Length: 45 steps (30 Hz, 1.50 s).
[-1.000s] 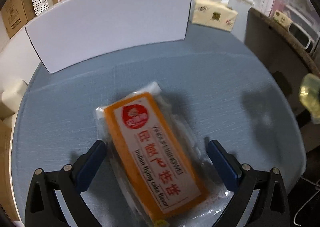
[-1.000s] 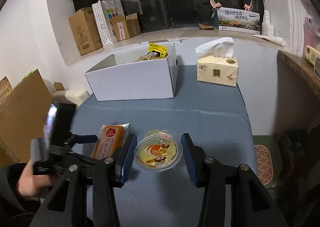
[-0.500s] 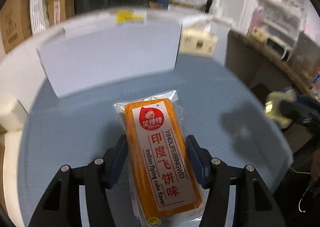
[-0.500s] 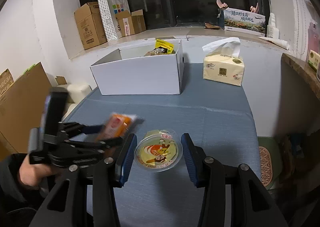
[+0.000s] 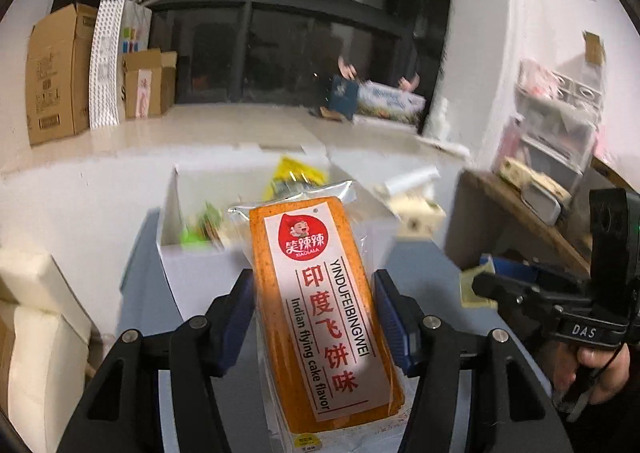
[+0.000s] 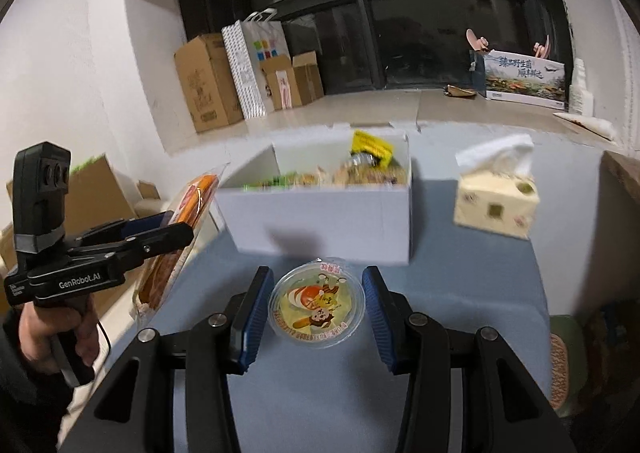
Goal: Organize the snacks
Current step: 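Box the orange flying-cake pack with left tool while right tool boxes cartoon-lid jelly cup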
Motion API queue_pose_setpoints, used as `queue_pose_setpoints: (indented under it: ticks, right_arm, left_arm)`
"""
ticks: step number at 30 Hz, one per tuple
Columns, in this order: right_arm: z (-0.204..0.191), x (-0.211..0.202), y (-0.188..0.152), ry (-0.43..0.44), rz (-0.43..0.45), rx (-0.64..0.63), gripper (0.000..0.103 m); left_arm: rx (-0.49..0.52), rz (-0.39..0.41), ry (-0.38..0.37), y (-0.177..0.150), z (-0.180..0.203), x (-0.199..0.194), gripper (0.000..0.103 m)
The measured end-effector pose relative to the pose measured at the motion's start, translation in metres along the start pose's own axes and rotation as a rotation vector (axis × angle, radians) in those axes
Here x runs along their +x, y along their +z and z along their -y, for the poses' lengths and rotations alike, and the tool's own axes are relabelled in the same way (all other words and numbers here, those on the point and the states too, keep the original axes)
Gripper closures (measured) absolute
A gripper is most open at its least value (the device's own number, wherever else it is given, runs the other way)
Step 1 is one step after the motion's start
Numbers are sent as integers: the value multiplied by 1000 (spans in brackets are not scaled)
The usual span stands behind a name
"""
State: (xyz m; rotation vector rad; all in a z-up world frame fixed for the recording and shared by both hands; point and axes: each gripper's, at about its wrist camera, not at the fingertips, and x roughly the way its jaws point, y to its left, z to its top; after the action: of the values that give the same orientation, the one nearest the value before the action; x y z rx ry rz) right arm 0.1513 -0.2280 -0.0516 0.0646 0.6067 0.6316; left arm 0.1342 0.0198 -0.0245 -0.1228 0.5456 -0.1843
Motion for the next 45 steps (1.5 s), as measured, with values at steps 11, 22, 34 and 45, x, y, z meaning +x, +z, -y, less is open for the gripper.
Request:
queue_pose_setpoints:
  ticks: [11, 22, 34, 45]
  right_arm:
    - [30, 113, 120, -38, -28, 99, 53]
    - [43, 151, 152, -39, -55, 136, 0]
    - [-8, 96, 127, -182, 14, -91, 0]
    - [-31, 21, 79, -98, 49, -68, 0]
  left_arm:
    - [22, -14, 64, 101, -46, 99, 40]
    - [-24, -97, 155, 110, -92, 138, 0]
    - [0, 51, 194, 87, -52, 66, 0]
    - [-6, 70, 172, 47, -11, -15, 0]
